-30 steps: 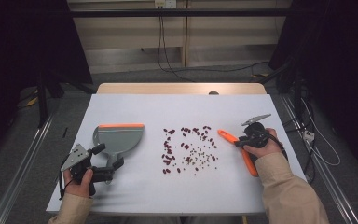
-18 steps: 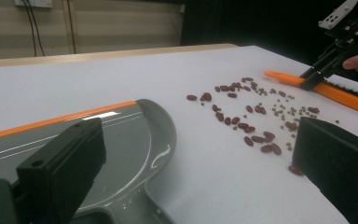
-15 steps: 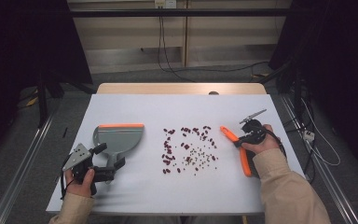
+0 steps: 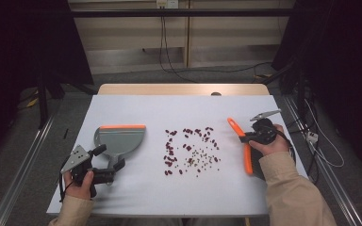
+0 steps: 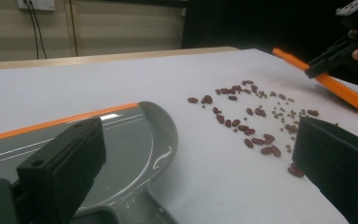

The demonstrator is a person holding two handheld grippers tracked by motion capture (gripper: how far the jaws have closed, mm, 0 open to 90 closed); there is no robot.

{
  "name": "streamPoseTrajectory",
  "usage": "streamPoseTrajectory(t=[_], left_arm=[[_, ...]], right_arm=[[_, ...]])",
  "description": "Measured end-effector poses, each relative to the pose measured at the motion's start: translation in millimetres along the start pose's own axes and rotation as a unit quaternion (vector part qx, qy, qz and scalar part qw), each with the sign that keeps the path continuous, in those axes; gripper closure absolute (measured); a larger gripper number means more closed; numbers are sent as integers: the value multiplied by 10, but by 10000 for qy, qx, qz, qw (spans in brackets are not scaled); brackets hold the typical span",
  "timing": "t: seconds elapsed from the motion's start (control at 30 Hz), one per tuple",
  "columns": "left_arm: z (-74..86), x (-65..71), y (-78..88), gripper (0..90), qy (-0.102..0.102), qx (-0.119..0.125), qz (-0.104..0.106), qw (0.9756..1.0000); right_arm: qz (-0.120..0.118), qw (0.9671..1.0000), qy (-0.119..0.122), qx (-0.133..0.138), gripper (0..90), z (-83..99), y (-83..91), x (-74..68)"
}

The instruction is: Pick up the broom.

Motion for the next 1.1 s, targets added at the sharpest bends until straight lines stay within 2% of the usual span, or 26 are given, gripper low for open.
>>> streamPoseTrajectory(t=[0.07, 0.17, 0.2, 0.23, 0.27, 0.33, 0.37, 0.4, 0.43, 0.5, 0.53, 0.57, 0.6, 0.63, 0.67, 0.7, 0.73, 0.77, 0.8, 0.87, 1.0, 1.1], left_arm=[[-5, 1, 6, 26, -2, 8, -19, 10000], [-13, 3, 6, 26, 12, 33, -45, 10000], [-18, 3, 5, 26, 14, 38, -36, 10000], [-28, 3, 6, 26, 2, 36, -46, 10000], [-34, 5, 5, 26, 16, 53, -61, 10000], [-49, 8, -4, 26, 34, 52, -46, 10000], [-55, 9, -9, 26, 29, 48, -45, 10000], [-63, 14, -16, 26, 38, 59, -30, 10000], [-74, 19, -22, 26, 53, 50, -12, 10000], [-98, 34, -32, 26, 43, 67, 14, 10000], [-110, 41, -38, 26, 32, 64, 12, 10000], [-119, 48, -44, 26, 31, 58, 23, 10000], [-126, 52, -52, 26, 34, 53, 23, 10000], [-132, 53, -58, 26, 35, 52, 13, 10000], [-139, 51, -62, 26, 43, 50, 0, 10000], [-148, 51, -65, 26, 65, 59, -3, 10000], [-162, 54, -67, 26, 87, 79, -6, 9999], [-178, 54, -66, 26, 73, 81, -9, 9999], [-198, 63, -69, 26, 104, 96, 5, 9999], [-250, 91, -85, 26, 87, 133, 36, 9999], [-382, 215, -160, 26, -85, 142, 148, 9998], [-479, 343, -251, 26, -192, 44, 283, 9994]], right_arm=[[-56, 9991, -92, 409, 709, 2, 112, 3], [-98, 9940, -245, 1061, 709, 31, 273, 10], [-98, 9940, -245, 1061, 709, 31, 273, 10], [-151, 9917, -282, 1243, 708, 46, 316, 10], [-204, 9862, -363, 1601, 708, 86, 390, 6], [-271, 9806, -391, 1901, 708, 133, 449, -8], [-271, 9806, -391, 1901, 708, 133, 449, -8], [-324, 9781, -373, 2020, 709, 159, 476, -21], [-347, 9727, -380, 2262, 708, 211, 535, -37], [-459, 9654, -458, 2524, 708, 261, 590, -37], [-536, 9624, -492, 2616, 708, 283, 614, -33], [-536, 9624, -492, 2616, 708, 283, 614, -33], [-656, 9575, -538, 2755, 708, 316, 645, -31], [-656, 9575, -538, 2755, 708, 316, 645, -31], [-731, 9540, -588, 2848, 708, 341, 665, -31], [-731, 9540, -588, 2848, 708, 341, 665, -31], [-800, 9517, -609, 2900, 708, 346, 674, -28], [-823, 9479, -625, 3012, 708, 347, 694, -31], [-823, 9479, -625, 3012, 708, 347, 694, -31], [-875, 9441, -574, 3125, 708, 310, 723, -51], [-1072, 9369, -536, 3285, 708, 223, 737, -88], [-1073, 9351, -440, 3349, 708, 133, 747, -133]])
Point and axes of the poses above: each handheld gripper's, and its own axes: y roughly backward along the jaws, z roughly out of its underside, x roughly to its right, the point moved 3 cm from there along -y, roughly forward along the jaws, and after that the axes turned 1 degree about -x, right-handed, at the moved point
